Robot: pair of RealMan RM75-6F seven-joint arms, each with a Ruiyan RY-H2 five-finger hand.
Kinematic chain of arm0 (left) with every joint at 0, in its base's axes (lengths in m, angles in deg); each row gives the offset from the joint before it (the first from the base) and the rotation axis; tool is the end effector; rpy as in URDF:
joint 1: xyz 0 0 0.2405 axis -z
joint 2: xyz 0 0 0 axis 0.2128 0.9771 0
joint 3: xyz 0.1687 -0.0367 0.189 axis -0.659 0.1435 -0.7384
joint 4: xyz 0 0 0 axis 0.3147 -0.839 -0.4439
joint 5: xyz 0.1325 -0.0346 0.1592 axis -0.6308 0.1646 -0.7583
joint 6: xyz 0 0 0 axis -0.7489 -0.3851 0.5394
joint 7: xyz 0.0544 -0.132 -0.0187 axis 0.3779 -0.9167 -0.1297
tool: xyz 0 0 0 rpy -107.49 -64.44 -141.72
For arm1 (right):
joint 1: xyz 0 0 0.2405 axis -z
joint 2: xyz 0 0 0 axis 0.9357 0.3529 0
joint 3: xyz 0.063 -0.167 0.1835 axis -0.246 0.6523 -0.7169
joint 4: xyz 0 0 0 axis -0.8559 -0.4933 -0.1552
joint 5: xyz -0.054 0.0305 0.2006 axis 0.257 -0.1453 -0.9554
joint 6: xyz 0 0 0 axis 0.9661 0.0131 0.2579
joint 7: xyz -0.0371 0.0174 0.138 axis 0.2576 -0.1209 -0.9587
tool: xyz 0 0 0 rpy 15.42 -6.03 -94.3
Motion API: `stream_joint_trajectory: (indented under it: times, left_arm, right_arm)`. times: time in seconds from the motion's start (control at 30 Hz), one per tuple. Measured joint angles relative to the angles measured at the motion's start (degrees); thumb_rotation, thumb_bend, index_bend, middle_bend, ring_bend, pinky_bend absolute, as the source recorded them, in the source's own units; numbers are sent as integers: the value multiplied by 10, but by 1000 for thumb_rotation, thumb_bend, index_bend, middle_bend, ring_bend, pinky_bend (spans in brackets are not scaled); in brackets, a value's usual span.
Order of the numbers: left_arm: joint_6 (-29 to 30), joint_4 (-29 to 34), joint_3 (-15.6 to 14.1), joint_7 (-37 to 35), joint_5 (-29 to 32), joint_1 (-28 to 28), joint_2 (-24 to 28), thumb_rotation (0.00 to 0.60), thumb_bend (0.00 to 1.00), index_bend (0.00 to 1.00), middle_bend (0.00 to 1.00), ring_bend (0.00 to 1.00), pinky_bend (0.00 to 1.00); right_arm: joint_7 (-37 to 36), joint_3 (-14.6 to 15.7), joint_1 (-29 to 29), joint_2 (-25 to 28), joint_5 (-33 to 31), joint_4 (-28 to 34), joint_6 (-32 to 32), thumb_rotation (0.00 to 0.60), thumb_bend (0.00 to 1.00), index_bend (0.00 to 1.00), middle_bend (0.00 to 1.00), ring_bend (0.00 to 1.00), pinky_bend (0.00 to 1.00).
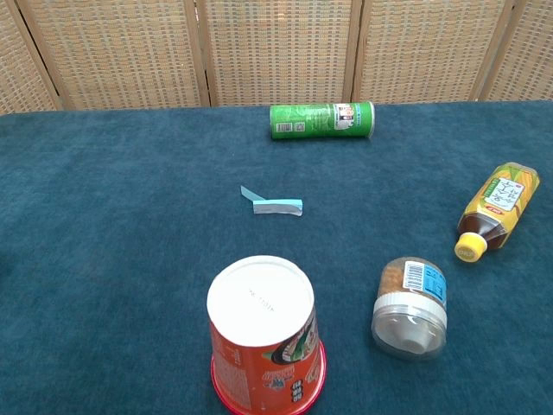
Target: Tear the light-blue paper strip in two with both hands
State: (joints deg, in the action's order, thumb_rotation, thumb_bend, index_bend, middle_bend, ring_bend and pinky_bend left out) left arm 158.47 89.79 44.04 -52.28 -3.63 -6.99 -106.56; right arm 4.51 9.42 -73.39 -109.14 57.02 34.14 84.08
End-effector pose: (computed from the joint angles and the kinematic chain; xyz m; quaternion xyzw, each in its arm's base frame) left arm -0.3125 0.1835 0.1611 -0.6059 -0.3597 -0.3624 0.6100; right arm -0.3105 -0.1786 0.1567 0.6117 -0.3495 0.3547 0.6147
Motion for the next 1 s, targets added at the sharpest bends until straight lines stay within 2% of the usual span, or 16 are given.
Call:
stream_joint_trajectory:
  times: [0.33,0.47,0.57,0.77,1.0]
  left_arm:
    - [-8,-2,2,10,5,5,-6,600,0,0,0,0,0]
    - [-12,-3,9,11,17,9,-8,600,0,0,0,0,0]
    - [-17,-8,16,22,31,12,-14,600,0,0,0,0,0]
    - [-27,-10,26,31,52,19,-21,600,0,0,0,0,0]
    - [-33,-10,38,40,74,24,-28,600,0,0,0,0,0]
  right_arm:
    - [9,0,-8,-5,-1,-3,-14,600,0,6,0,0,0]
    - [23,-11,-23,-1,-16,5,-37,600,0,6,0,0,0]
    - [35,-22,-47,8,-28,24,-71,600,0,6,0,0,0]
    - [62,-52,-120,24,-73,62,-182,600,0,32,0,0,0]
    - [106,-87,-220,8,-166,82,-299,600,0,84,0,0,0]
